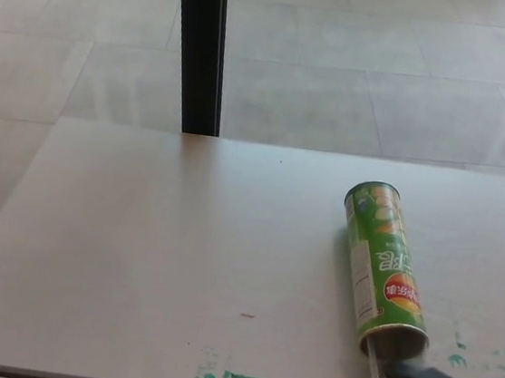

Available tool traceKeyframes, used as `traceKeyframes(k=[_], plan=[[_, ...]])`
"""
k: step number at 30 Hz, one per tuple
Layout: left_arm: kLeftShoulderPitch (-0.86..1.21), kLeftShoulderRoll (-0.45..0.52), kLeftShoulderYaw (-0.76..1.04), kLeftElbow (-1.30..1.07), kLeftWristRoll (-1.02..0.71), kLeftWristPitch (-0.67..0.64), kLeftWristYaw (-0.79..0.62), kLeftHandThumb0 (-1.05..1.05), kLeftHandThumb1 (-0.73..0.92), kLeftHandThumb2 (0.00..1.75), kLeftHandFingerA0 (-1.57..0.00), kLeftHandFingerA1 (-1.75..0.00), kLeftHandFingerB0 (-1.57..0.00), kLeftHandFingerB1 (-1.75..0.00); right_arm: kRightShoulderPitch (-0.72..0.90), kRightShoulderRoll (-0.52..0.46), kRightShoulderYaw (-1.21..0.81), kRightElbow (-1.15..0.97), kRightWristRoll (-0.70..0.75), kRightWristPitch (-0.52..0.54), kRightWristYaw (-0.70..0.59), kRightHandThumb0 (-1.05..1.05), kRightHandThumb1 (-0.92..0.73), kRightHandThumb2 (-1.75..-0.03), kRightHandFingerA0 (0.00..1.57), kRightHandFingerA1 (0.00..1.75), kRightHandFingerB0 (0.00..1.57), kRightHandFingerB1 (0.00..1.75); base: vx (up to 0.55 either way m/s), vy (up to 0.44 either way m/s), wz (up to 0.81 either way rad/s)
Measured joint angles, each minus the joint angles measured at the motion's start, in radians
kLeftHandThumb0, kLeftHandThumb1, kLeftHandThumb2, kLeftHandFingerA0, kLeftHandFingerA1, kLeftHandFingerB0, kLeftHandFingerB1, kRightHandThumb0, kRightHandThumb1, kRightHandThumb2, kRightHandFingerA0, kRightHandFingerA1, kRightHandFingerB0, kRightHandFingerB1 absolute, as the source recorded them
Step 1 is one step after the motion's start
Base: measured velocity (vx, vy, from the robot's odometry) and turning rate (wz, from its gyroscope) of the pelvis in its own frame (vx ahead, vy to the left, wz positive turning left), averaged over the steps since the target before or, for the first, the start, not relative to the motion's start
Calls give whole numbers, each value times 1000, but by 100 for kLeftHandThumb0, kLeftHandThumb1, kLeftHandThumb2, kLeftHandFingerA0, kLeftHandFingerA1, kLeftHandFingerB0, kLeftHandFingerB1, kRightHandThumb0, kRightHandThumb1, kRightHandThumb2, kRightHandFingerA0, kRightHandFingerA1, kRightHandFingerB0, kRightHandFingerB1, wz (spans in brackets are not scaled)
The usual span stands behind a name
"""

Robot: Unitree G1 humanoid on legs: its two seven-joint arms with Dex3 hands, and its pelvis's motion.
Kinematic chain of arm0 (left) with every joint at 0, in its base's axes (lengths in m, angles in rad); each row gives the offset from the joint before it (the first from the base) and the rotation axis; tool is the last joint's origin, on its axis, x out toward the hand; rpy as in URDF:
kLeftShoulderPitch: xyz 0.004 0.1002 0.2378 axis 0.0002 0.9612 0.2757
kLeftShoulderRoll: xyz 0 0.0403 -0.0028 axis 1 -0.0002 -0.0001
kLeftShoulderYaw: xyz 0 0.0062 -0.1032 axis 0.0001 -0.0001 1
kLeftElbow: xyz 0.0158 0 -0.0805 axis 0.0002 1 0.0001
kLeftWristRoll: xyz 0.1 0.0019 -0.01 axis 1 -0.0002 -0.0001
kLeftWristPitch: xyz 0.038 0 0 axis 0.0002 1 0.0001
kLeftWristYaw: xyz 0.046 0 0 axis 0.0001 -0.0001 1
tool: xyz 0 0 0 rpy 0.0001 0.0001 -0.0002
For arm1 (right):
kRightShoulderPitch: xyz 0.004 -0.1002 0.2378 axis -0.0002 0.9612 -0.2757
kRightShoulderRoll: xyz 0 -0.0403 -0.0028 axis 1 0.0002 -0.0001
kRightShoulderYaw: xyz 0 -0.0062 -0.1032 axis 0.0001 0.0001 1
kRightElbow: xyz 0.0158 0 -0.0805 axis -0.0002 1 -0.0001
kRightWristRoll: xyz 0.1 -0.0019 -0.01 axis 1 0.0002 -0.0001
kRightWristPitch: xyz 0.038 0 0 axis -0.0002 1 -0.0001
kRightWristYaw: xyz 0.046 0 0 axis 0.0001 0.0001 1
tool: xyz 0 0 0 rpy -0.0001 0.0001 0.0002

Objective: Use the finger on the right hand of the robot to pull out the chips tray kept inside a container in the middle of the desk

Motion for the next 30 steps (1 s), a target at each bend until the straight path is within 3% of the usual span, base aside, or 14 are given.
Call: traceKeyframes(k=[9, 10, 12, 14, 15, 20, 21, 25, 26, 27, 28, 29, 30], plan=[[-7, 0, -4, 19, 1, 0, 2, -43, 74, 62, -50, -47, -48, -41, -10, 15, -96, -63, 49, 24, 11, -18, -46, -54, 93, 94, 0, 0, 0, 0, 0], [-9, 0, -5, 24, 1, 0, 2, -44, 74, 62, -52, -57, -48, -42, -1, 13, -104, -72, 56, 24, 15, -21, -39, -62, 95, 97, 0, 0, 0, 0, 0], [-9, 0, -7, 27, 1, -1, 2, -42, 74, 62, -51, -54, -47, -42, 34, 4, -134, -93, 79, 23, 29, -18, -47, -54, 90, 95, 0, 1, 0, 0, 0], [-11, 0, -7, 28, 1, -1, 2, -41, 75, 62, -51, -53, -47, -42, 69, -17, -170, -109, 98, 22, 45, -21, -40, -64, 91, 91, 0, 1, 0, 0, 0], [-13, 0, -6, 30, 1, -1, 2, -39, 75, 62, -52, -56, -48, -42, 94, -38, -200, -122, 111, 21, 57, -16, -48, -54, 89, 107, 0, 1, 0, 0, 0], [-7, 0, -2, 29, 0, -1, 3, -41, 74, 62, -53, -51, -49, -42, 210, -89, -344, -150, 165, 27, 111, -14, -50, -55, 79, 110, 0, 0, 0, 0, 0], [-7, 0, -2, 29, 0, -1, 4, -41, 74, 62, -51, -49, -47, -41, 229, -90, -376, -150, 176, 29, 117, -16, -45, -68, 84, 105, 0, 0, 0, 0, 0], [-8, 0, -2, 32, 0, -1, 4, -42, 73, 62, -50, -49, -47, -42, 275, -85, -498, -107, 231, 25, 123, -20, -45, -67, 85, 110, 0, 2, 0, 0, 0], [-8, -1, -2, 33, 0, -1, 5, -41, 74, 62, -53, -51, -50, -42, 282, -74, -535, -91, 247, 24, 122, -17, -41, -70, 91, 110, 0, 18, 0, 0, 0], [-8, -1, -2, 34, 0, -1, 5, -42, 73, 61, -55, -53, -50, -42, 287, -63, -565, -77, 260, 22, 120, -15, -51, -55, 83, 117, 0, 15, 0, 0, 0], [-8, -2, -2, 34, 0, -1, 5, -42, 73, 61, -55, -53, -50, -42, 291, -48, -599, -57, 276, 18, 113, -15, -51, -55, 83, 117, 0, 15, 0, 0, 0], [-8, -3, -2, 35, -1, -1, 5, -41, 74, 62, -54, -53, -50, -42, 294, -36, -625, -34, 289, 13, 109, -17, -44, -70, 90, 115, 0, 10, 0, 0, 0], [-7, -3, -2, 35, -1, -1, 6, -41, 74, 62, -54, -53, -50, -42, 294, -25, -647, -9, 302, 6, 103, -17, -44, -70, 90, 115, 0, 10, 0, 0, 0]])
